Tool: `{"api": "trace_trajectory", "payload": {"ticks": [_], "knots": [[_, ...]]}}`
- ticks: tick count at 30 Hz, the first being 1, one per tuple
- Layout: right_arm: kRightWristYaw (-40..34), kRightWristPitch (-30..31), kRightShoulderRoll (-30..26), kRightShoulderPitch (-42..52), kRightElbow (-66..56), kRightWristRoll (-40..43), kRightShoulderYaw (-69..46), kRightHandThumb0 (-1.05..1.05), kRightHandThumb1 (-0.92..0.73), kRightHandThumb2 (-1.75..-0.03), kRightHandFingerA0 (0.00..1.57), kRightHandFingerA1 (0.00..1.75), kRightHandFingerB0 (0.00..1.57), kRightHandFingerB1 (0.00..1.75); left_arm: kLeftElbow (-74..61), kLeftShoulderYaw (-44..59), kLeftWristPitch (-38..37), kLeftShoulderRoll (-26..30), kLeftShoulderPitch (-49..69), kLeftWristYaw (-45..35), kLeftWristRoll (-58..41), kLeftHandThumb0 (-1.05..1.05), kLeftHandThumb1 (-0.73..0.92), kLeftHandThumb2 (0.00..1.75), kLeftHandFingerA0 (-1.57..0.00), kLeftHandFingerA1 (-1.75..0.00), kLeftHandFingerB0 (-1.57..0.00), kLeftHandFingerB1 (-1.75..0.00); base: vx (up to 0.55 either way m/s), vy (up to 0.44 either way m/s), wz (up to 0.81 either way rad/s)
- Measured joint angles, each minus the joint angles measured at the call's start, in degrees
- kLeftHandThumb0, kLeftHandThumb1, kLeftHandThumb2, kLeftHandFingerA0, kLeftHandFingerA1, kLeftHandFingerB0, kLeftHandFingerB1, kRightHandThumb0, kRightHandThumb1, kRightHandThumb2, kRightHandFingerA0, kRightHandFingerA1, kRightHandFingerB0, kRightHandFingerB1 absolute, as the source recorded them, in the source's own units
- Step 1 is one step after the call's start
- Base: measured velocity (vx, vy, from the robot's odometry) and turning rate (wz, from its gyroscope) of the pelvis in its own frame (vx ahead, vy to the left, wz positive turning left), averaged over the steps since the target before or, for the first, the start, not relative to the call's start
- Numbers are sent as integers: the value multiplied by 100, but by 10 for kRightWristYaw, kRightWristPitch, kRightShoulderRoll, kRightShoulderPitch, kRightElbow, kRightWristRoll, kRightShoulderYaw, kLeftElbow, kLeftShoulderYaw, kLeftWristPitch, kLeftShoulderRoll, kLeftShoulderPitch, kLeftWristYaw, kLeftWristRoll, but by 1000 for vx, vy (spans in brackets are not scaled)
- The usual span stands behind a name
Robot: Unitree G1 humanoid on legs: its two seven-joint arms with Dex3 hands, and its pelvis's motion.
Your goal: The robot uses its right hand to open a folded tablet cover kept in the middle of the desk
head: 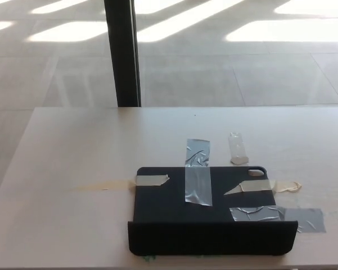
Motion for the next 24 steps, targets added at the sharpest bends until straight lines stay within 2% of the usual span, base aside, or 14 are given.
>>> {"api": "trace_trajectory", "payload": {"ticks": [1,4,5,6,7,8,9,13,15,17,20,21,22,24], "knots": [[-1,0,-3,-2,-4,8,-18,-77,-71,-62,50,109,31,58,7,8,0,4,-5,-5,-3,-82,49,75,-48,-116,-32,-99,0,0,0],[6,0,-14,-5,-28,26,-51,-85,-77,-63,33,102,20,54,21,23,0,13,-10,-18,-12,-85,36,98,-60,-100,-46,-89,0,0,0],[12,1,-25,-6,-54,35,-64,-84,-75,-64,35,134,20,54,28,29,0,16,-12,-24,-16,-86,37,98,-56,-97,-41,-86,0,0,0],[14,1,-28,-7,-61,38,-68,-93,-63,-97,36,90,11,50,30,31,0,17,-13,-26,-17,-87,37,98,-55,-97,-40,-85,0,0,0],[19,1,-38,-11,-92,47,-78,-95,-60,-98,35,91,10,49,33,35,0,18,-14,-30,-19,-86,36,98,-55,-96,-39,-84,0,0,0],[20,2,-41,-17,-117,52,-80,-95,-60,-98,35,91,10,49,35,36,0,17,-15,-32,-20,-86,36,98,-55,-96,-39,-84,0,0,0],[21,2,-42,-21,-137,55,-81,-87,-72,-62,31,105,24,47,37,37,0,17,-16,-34,-20,-87,36,98,-57,-97,-40,-85,0,0,0],[25,9,-43,-52,-212,67,-80,-89,-62,-76,32,69,34,47,39,42,0,17,-17,-39,-20,-80,50,75,-48,-113,-31,-96,0,0,0],[26,14,-45,-79,-255,71,-70,-77,-78,-64,24,47,24,29,42,44,0,17,-18,-42,-20,-90,38,99,-58,-100,-39,-86,0,0,0],[27,18,-46,-104,-292,72,-51,-73,-75,-63,19,51,20,29,43,45,0,17,-18,-44,-20,-84,49,73,-47,-117,-31,-100,0,0,0],[32,25,-46,-140,-345,72,-13,-75,-80,-64,20,44,19,29,46,46,0,17,-19,-48,-21,-87,38,98,-55,-97,-38,-84,0,0,0],[34,28,-46,-152,-365,72,3,-84,-64,-95,20,52,13,40,47,47,0,17,-19,-49,-21,-86,37,98,-54,-96,-38,-84,0,0,0],[36,29,-47,-160,-376,70,15,-82,-83,-65,27,49,18,29,48,47,0,17,-19,-50,-21,-85,35,97,-58,-99,-43,-87,0,0,0],[44,33,-48,-186,-415,64,61,-88,-80,-66,26,54,26,30,50,49,0,17,-20,-52,-21,-90,37,98,-57,-99,-42,-88,0,0,0]]}}
